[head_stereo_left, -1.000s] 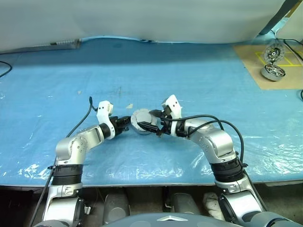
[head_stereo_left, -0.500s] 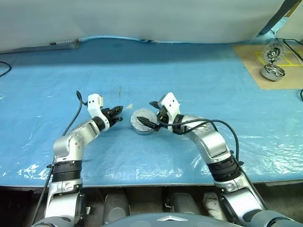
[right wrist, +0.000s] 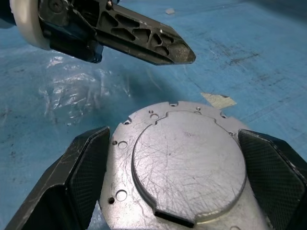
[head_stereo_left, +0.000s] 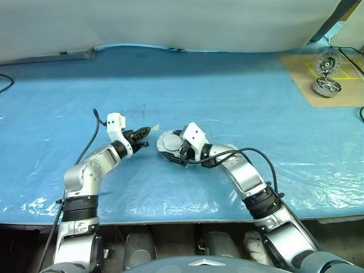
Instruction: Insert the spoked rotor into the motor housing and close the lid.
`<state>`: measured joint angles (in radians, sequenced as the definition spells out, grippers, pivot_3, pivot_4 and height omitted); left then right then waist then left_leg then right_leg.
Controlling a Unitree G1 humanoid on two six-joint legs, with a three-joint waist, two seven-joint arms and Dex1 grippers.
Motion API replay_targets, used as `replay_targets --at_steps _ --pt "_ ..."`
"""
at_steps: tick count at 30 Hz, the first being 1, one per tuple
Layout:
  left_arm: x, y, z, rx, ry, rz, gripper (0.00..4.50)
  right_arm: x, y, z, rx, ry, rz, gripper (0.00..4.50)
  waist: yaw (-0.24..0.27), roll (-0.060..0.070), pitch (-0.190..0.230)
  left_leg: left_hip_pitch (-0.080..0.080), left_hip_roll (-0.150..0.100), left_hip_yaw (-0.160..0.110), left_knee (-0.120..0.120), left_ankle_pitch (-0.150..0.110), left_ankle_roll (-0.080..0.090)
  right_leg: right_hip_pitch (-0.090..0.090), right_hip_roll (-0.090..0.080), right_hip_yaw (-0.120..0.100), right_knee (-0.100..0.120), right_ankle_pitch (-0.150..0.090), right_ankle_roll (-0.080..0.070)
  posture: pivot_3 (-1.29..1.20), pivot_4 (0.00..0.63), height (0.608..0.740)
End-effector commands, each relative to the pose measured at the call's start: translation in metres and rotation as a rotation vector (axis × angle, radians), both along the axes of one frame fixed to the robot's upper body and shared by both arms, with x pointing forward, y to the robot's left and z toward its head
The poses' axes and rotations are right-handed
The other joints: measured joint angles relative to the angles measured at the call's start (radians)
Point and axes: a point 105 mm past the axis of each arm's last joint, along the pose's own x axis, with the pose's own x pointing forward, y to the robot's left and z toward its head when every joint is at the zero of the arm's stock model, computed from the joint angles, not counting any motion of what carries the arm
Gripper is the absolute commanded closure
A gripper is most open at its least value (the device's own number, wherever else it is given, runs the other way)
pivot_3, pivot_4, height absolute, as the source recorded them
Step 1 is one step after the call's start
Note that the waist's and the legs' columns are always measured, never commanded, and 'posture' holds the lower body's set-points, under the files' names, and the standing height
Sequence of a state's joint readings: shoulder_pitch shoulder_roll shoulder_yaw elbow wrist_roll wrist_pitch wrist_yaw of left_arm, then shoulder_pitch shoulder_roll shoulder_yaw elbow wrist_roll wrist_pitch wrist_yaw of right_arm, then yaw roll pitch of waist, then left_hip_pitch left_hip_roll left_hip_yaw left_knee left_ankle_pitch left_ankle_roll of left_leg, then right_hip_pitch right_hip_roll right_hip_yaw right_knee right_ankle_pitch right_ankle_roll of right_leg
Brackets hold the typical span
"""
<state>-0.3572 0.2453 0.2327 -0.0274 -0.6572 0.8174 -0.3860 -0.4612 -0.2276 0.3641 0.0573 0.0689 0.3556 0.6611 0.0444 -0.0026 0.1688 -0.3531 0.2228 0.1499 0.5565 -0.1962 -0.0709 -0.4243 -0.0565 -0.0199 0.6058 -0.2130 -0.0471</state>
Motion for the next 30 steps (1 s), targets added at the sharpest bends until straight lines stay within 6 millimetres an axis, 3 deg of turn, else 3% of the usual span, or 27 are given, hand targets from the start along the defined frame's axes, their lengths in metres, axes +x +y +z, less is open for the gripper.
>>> replay_targets --at_steps 1,3,8,18,30 --pt "-0.003 -0.002 0.014 -0.004 -0.061 -0.022 4.5 0.003 -0.003 -0.002 -0.004 0.003 -0.014 0.03 0.0 0.0 0.0 0.0 0.0 0.0 0.0 0.0 0.0 0.0 0.0 0.0 0.0 0.0 0.0 0.0 0.15 0.74" --pt "-0.003 -0.003 0.013 -0.003 -0.061 -0.025 4.5 0.002 -0.005 -0.005 -0.013 0.004 -0.014 0.03 0.0 0.0 0.0 0.0 0.0 0.0 0.001 0.0 0.0 0.0 0.0 0.0 0.0 0.0 0.0 0.0 0.15 0.74" --pt "-0.004 -0.005 0.012 0.002 -0.059 -0.034 4.5 -0.001 -0.005 -0.009 -0.022 0.013 -0.006 1.52 0.0 0.0 0.0 0.0 0.0 0.0 0.001 0.0 0.0 0.0 0.0 0.0 0.001 0.0 0.0 0.0 0.15 0.74" --pt "-0.01 -0.012 0.011 -0.009 -0.049 -0.085 4.5 -0.002 -0.008 -0.015 -0.082 0.017 0.005 1.54 0.0 0.0 0.0 0.0 0.0 0.0 0.001 0.0 0.0 0.001 0.0 0.0 0.001 0.0 0.0 0.0 0.15 0.74" --pt "-0.014 -0.015 0.012 -0.009 -0.039 -0.112 4.5 0.0 -0.02 -0.04 -0.248 0.071 -0.011 1.54 0.001 0.0 0.0 0.001 0.0 0.0 0.001 0.0 0.0 0.002 -0.001 0.0 0.001 0.0 0.0 0.0 0.15 0.74"
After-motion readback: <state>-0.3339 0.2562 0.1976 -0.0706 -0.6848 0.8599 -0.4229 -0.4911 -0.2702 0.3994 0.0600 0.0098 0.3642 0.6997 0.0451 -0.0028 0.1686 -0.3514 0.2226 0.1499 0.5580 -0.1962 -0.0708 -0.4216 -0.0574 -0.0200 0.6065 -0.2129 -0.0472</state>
